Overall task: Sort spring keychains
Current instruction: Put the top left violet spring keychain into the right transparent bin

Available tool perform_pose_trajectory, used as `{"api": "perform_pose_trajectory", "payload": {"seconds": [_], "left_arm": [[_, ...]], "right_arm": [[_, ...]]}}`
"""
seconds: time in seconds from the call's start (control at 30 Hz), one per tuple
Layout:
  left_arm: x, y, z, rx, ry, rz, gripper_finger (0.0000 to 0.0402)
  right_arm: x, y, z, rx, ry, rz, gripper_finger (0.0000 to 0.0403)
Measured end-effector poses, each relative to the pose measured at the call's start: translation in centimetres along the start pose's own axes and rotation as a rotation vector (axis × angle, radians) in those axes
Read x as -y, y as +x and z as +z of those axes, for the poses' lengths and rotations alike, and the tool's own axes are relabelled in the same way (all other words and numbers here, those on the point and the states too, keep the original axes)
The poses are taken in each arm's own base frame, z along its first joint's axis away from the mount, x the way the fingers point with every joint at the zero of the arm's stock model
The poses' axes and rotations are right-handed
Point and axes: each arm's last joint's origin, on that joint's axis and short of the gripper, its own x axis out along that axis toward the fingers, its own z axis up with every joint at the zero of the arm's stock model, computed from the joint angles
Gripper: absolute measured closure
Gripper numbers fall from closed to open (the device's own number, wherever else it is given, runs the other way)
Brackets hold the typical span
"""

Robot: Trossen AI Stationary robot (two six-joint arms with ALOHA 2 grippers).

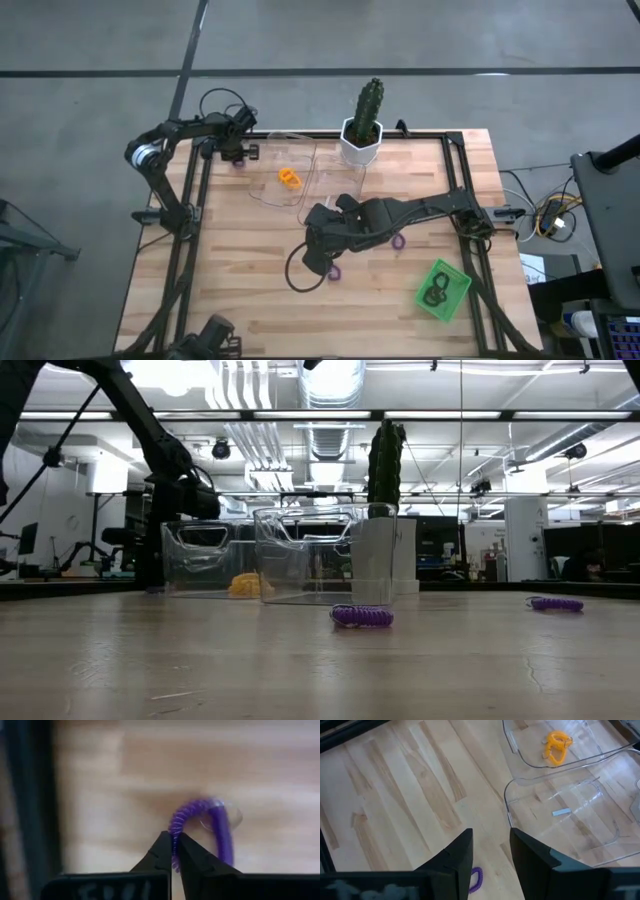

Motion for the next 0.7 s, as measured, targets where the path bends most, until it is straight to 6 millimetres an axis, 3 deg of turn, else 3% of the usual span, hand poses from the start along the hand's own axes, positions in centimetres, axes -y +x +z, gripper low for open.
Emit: {"api": "perform_pose_trajectory", "payload": {"seconds": [0.27, 0.7], "left_arm": [[-1.7, -3.9, -0.6, 0.09, 0.017, 0.008, 0.04], [-5.5, -13.4, -4.1, 0.314, -0.067, -0.282, 0.0401]], "right_arm": [[0.0, 0.0, 0.0, 0.0, -0.003, -0.001, 0.028], [0.0, 0.0, 0.0, -0.001, -0.05, -0.001, 0.028]]}}
